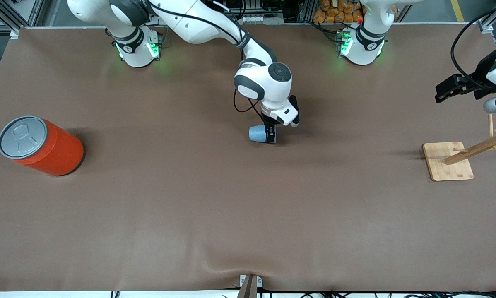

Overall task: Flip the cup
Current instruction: 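Lower the cup onto its side and open the right gripper, then withdraw the right gripper while the left gripper approaches the cup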

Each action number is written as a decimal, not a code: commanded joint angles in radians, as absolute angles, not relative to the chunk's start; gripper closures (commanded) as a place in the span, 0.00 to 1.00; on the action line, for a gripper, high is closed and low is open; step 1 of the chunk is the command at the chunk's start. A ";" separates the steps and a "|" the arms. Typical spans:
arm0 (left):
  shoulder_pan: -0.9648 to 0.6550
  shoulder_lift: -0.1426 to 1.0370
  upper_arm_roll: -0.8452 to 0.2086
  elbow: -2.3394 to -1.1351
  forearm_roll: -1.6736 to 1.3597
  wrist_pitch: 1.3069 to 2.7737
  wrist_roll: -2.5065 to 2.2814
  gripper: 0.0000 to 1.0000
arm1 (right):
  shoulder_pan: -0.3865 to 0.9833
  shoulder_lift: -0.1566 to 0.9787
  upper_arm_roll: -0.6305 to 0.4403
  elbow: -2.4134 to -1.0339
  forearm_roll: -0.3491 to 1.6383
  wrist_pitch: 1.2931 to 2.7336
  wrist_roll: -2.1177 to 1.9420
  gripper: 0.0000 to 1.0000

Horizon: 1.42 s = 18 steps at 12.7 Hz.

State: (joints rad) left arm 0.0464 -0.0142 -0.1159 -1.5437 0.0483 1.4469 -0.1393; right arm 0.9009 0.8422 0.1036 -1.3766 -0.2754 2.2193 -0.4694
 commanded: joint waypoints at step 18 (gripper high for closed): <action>-0.009 0.348 -0.232 -1.735 -0.286 1.776 -0.104 0.00 | 0.562 0.554 0.118 -1.330 -0.069 1.873 -0.446 0.00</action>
State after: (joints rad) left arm -0.0126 0.3120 -0.2173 -1.7448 -0.2201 1.7613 -0.1122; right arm 0.7174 0.5649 0.0795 -1.3159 -0.1279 1.8882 -0.4394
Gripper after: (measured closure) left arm 0.000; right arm 0.000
